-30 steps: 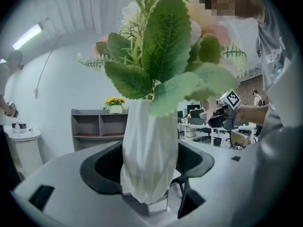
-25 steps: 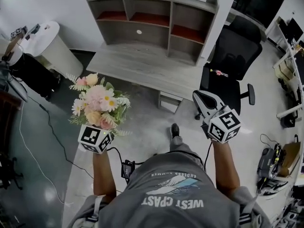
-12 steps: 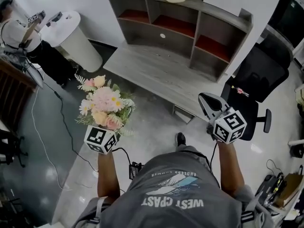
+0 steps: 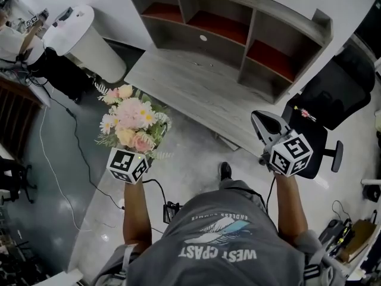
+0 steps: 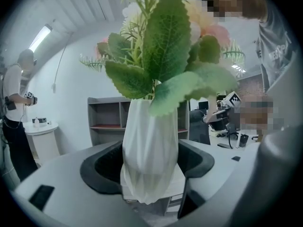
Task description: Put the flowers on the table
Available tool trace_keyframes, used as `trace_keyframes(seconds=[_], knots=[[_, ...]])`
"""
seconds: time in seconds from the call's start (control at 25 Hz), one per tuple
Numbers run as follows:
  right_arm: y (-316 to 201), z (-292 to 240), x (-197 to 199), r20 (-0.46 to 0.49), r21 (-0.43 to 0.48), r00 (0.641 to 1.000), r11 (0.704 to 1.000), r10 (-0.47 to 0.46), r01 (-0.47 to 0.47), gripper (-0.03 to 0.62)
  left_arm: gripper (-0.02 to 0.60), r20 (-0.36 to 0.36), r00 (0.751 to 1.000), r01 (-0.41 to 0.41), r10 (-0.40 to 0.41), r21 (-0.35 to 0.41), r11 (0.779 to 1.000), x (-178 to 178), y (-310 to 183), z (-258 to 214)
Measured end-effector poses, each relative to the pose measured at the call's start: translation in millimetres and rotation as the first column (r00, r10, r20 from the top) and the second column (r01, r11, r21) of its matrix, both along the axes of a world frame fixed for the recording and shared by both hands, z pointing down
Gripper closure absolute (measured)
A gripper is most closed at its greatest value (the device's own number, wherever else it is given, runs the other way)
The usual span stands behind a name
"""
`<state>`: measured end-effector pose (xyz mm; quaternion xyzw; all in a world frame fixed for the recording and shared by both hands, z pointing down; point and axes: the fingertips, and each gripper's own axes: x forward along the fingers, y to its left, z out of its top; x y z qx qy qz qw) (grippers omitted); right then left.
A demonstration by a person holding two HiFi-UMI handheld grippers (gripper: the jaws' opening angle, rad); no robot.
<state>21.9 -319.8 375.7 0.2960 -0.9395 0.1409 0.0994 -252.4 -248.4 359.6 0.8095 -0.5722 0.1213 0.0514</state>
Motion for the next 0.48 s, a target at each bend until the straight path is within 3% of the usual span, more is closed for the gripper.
trace_keyframes(seconds=[0.48], knots=[[-39.8, 42.8, 18.4, -0.035, -0.091, 0.999, 0.995, 0.03, -0.033, 0.565, 0.225, -0.053, 0.999, -0.007, 0.004, -0.058, 0.998, 5.5, -87.9, 48.9]])
